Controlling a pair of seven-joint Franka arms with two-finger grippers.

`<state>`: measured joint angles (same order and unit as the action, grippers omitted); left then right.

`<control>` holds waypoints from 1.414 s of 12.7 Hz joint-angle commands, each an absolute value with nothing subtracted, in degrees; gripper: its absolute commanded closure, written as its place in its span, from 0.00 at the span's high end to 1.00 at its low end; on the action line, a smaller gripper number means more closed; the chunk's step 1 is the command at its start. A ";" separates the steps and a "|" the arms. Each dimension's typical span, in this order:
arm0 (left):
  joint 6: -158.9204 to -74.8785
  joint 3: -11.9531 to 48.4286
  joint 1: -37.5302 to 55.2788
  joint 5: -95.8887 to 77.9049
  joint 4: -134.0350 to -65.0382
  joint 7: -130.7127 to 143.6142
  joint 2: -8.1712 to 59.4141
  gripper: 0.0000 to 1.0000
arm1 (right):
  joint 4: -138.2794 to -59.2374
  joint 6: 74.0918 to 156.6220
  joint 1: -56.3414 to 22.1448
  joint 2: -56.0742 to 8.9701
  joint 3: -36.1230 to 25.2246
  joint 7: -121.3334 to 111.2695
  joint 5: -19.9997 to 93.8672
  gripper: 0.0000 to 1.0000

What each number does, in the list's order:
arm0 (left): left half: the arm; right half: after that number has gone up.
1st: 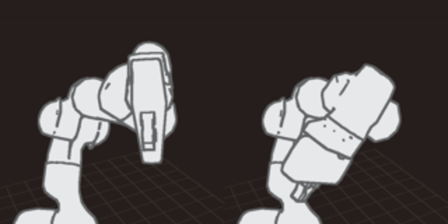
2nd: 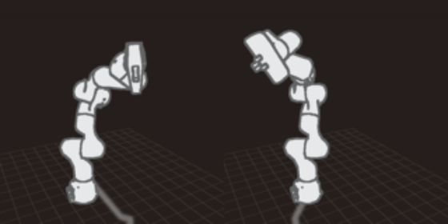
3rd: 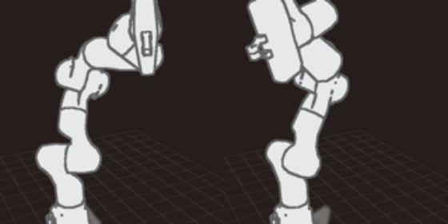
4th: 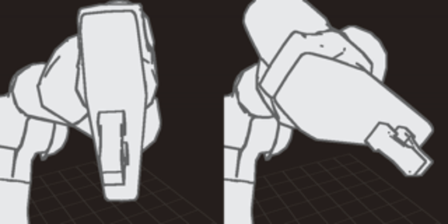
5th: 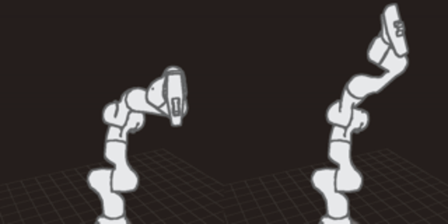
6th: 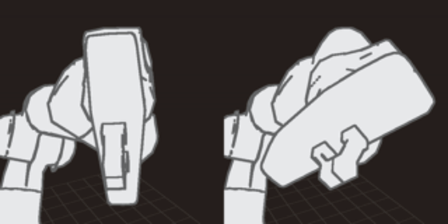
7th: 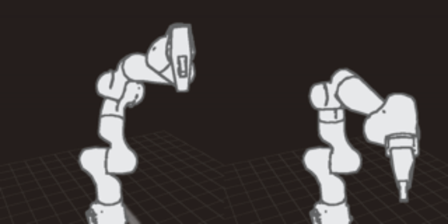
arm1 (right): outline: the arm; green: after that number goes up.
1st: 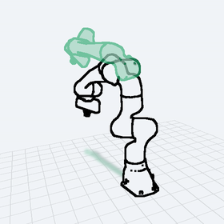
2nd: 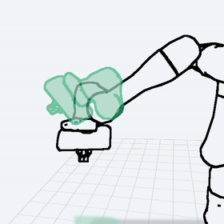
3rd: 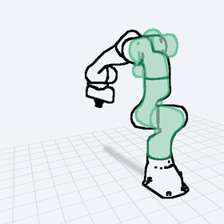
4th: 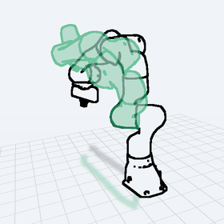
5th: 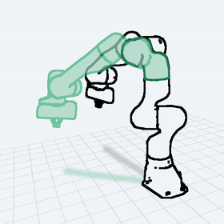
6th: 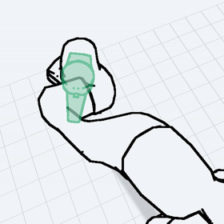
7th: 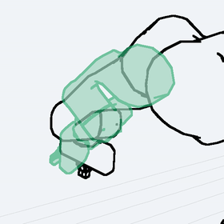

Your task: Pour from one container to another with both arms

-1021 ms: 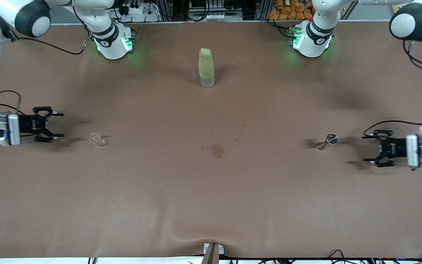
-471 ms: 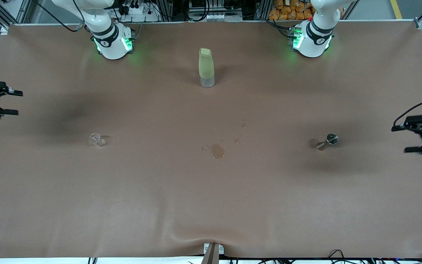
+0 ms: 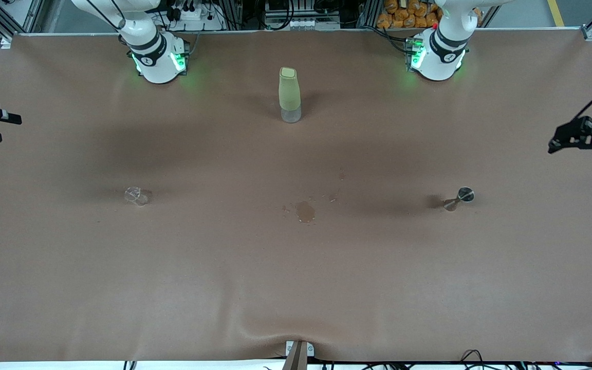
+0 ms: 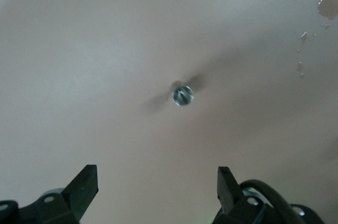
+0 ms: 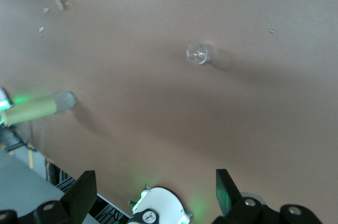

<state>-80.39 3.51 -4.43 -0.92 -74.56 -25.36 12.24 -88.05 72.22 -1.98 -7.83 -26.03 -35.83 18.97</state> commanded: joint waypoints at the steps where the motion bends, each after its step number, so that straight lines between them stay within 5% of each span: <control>1: -79.54 5.00 -5.19 -0.61 -76.99 -18.14 9.85 1.00 | -87.81 72.95 -0.18 -4.23 -18.14 -23.95 12.77 1.00; 8: -80.15 10.90 -4.75 0.18 -76.82 1.13 8.17 1.00 | -85.43 73.38 8.51 -2.81 2.00 -5.55 4.41 1.00; 16: -81.73 9.68 -4.04 0.17 -77.25 13.80 6.86 1.00 | -85.52 76.72 10.02 -2.20 3.43 -5.36 1.76 1.00; 18: -82.35 9.67 -3.26 0.61 -81.96 12.40 4.85 1.00 | -85.96 78.31 9.23 -2.02 3.25 -5.36 0.97 1.00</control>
<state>-80.44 10.14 -4.32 -0.68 -75.68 13.34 8.83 -85.36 77.33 8.93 -3.37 2.20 -6.16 2.66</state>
